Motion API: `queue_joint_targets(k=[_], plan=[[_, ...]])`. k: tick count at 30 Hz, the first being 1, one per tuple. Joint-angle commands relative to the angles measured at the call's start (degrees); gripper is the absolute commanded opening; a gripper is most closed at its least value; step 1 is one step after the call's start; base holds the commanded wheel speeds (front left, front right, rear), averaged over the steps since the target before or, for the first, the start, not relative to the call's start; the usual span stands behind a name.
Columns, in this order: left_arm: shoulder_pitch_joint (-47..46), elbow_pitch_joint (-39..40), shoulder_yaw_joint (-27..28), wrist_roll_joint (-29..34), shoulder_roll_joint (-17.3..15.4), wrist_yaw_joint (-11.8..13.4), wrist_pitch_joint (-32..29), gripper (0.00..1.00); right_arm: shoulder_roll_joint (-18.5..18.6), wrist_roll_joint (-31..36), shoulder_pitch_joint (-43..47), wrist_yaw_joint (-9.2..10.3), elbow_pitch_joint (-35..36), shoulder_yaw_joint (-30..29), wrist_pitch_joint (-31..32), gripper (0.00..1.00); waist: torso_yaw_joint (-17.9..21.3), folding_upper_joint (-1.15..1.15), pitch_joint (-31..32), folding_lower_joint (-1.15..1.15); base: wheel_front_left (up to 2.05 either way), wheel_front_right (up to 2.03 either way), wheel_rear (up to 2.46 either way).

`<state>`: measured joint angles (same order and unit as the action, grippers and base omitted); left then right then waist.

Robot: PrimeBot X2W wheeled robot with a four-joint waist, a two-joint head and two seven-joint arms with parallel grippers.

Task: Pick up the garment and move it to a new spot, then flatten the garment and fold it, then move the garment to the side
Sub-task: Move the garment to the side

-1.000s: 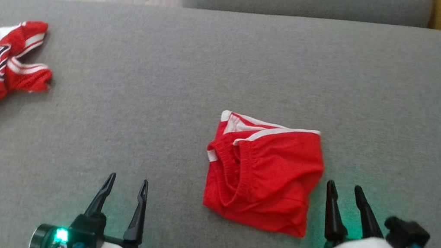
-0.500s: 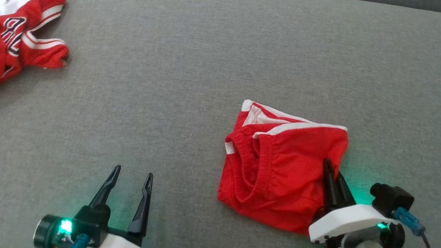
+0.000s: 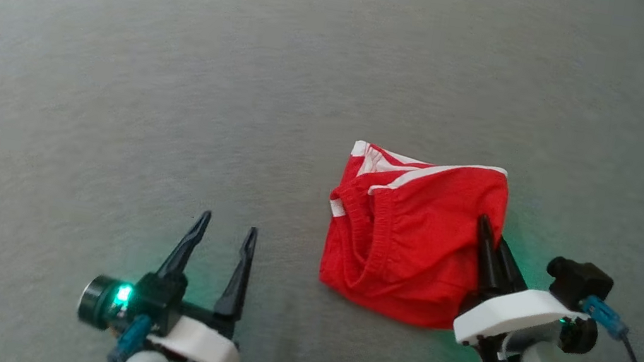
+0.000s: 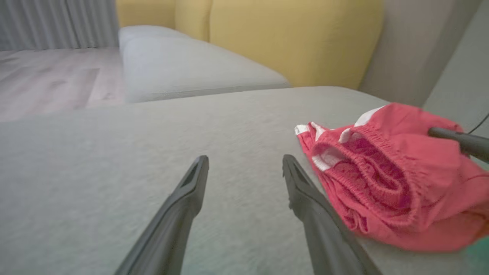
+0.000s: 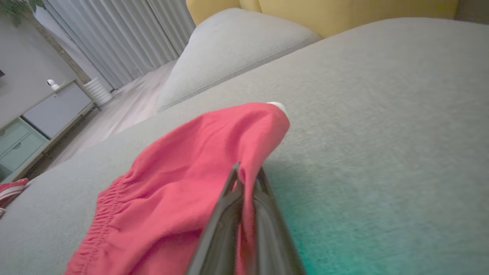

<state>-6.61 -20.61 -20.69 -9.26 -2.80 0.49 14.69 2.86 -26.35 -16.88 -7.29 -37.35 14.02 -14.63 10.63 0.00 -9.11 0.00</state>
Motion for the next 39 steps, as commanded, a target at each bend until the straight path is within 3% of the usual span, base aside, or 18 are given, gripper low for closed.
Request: queue_joint_targets(k=[1, 6, 8, 13, 19, 24, 28, 35, 39], plan=[[-2.43, 1.76, 0.64, -0.37, -0.08, -0.37, 0.30, 1.00, 0.02, -0.53, 0.00, -0.20, 2.03, 1.43, -0.37, 0.00, 7.20, 0.00, -0.10, 0.00, 0.00, 0.00, 0.00], [-3.67, 1.37, -1.76, -0.10, -0.08, -1.36, 0.30, 1.00, 0.02, -1.98, 0.46, -0.20, 3.68, 2.61, -0.37, 0.00, 13.90, 0.00, -0.98, 0.00, 0.00, 0.00, 0.00], [-3.86, 1.08, -2.16, 0.00, -0.08, -1.46, 0.30, 1.00, 0.02, -2.11, 0.46, -0.20, 4.01, 2.74, -0.37, 0.00, 14.80, 0.00, -1.27, 0.00, 0.00, 0.00, 0.00], [-4.01, 0.65, -2.71, 0.06, -0.08, -1.54, 0.30, 1.00, 0.02, -0.66, -0.81, -0.20, 4.19, 1.21, -0.37, 0.00, 14.50, 0.00, -1.95, 0.00, 0.00, 0.00, 0.00], [-4.35, -0.10, -2.77, 0.53, -0.08, -1.54, 0.30, 1.00, 0.63, 5.91, -7.32, -0.20, 2.11, -3.19, -0.37, 0.00, 11.07, 0.00, -4.05, 0.00, 0.00, 0.00, 0.00], [-5.15, -0.20, -2.63, 1.18, -0.08, -1.60, 0.30, 1.00, 4.64, 10.05, -13.88, -0.20, -1.87, -5.09, -0.37, 0.00, 8.03, 0.00, -6.30, 0.00, 0.00, 0.00, 0.00], [-6.40, -0.15, -2.49, 1.95, -0.08, -1.79, 0.30, 1.00, 10.56, 13.41, -20.87, -0.20, -9.44, -6.80, -0.29, 0.00, 4.98, 0.00, -8.89, 0.00, 0.00, 0.00, 0.00], [-8.56, 0.82, -2.16, 2.99, -0.08, -1.71, 0.30, 1.00, 20.15, 18.62, -30.12, -0.20, -22.50, -15.15, -0.25, 0.00, 0.38, 0.00, -13.18, 0.00, 0.00, 0.00, 0.00], [-9.35, 1.36, -1.60, 3.50, -0.08, -1.76, 0.30, 1.00, 23.36, 21.95, -32.74, -0.20, -26.36, -20.35, -0.30, 0.00, -0.93, 0.00, -14.36, 0.00, 0.00, 0.00, 0.00]])
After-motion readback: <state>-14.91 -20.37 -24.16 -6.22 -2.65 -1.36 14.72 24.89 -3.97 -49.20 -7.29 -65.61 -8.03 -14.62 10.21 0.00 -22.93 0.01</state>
